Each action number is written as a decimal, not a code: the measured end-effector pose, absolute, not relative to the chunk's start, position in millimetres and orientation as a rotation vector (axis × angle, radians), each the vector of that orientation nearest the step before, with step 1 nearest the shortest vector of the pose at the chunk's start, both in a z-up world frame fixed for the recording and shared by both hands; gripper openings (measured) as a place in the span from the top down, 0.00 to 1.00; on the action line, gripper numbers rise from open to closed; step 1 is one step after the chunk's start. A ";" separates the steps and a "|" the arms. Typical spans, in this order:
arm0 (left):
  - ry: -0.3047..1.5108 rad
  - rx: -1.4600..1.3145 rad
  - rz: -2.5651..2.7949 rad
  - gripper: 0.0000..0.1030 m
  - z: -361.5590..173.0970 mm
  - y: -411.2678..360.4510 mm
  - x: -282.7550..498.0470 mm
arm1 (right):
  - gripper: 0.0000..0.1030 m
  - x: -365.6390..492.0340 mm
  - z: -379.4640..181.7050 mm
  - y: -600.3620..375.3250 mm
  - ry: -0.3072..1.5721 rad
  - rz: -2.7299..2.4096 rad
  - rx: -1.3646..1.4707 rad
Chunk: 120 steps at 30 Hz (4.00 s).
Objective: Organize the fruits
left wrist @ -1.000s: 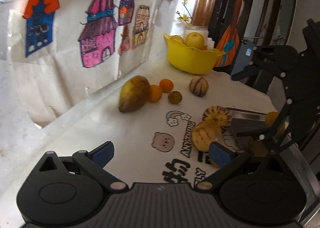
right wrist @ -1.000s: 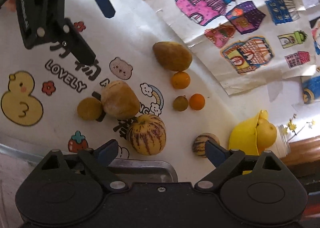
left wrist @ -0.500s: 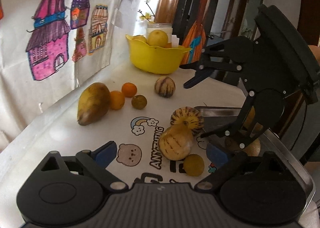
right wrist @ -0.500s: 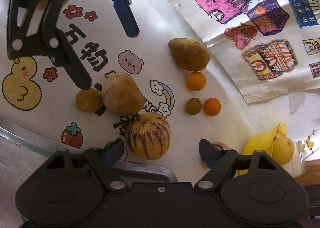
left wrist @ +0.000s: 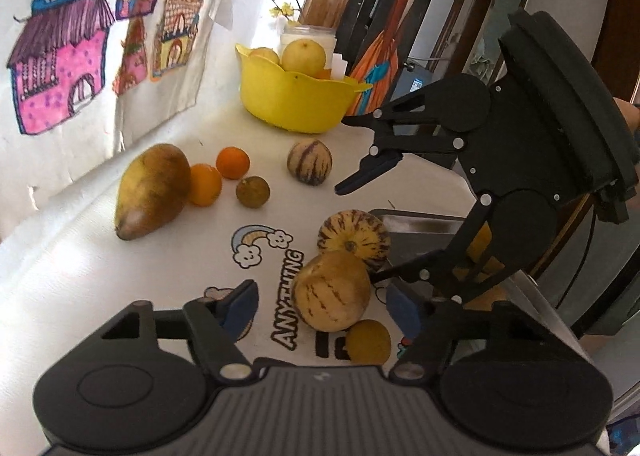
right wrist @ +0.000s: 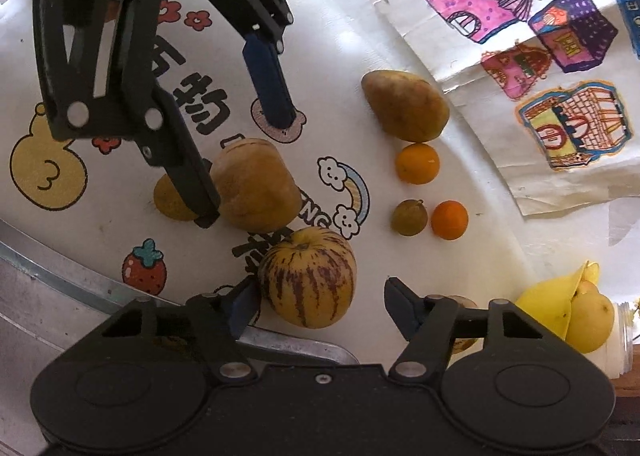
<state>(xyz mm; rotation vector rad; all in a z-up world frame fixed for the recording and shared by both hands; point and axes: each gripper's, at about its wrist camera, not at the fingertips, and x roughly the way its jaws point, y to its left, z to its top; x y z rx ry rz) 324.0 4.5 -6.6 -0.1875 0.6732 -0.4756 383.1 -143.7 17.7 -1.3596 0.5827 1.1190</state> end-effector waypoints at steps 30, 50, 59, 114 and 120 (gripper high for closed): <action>0.697 -0.319 -0.424 0.53 -13.4 16.4 323.2 | 0.49 374.1 13.3 -150.3 0.569 1.080 -1.290; 0.689 -0.300 -0.316 0.53 -4.0 13.3 299.5 | 0.48 386.8 14.6 -175.0 0.699 0.998 -0.833; 0.696 -0.307 -0.309 0.53 -5.4 16.2 293.1 | 0.39 389.7 11.8 -171.5 0.716 1.031 -0.807; 0.661 -0.298 -0.413 0.53 12.0 -101.6 223.3 | 0.48 239.0 31.4 -328.1 0.563 0.296 -0.244; 0.687 -0.310 -0.390 0.53 5.2 -108.6 223.5 | 0.48 257.7 16.4 -327.6 0.605 0.274 -0.228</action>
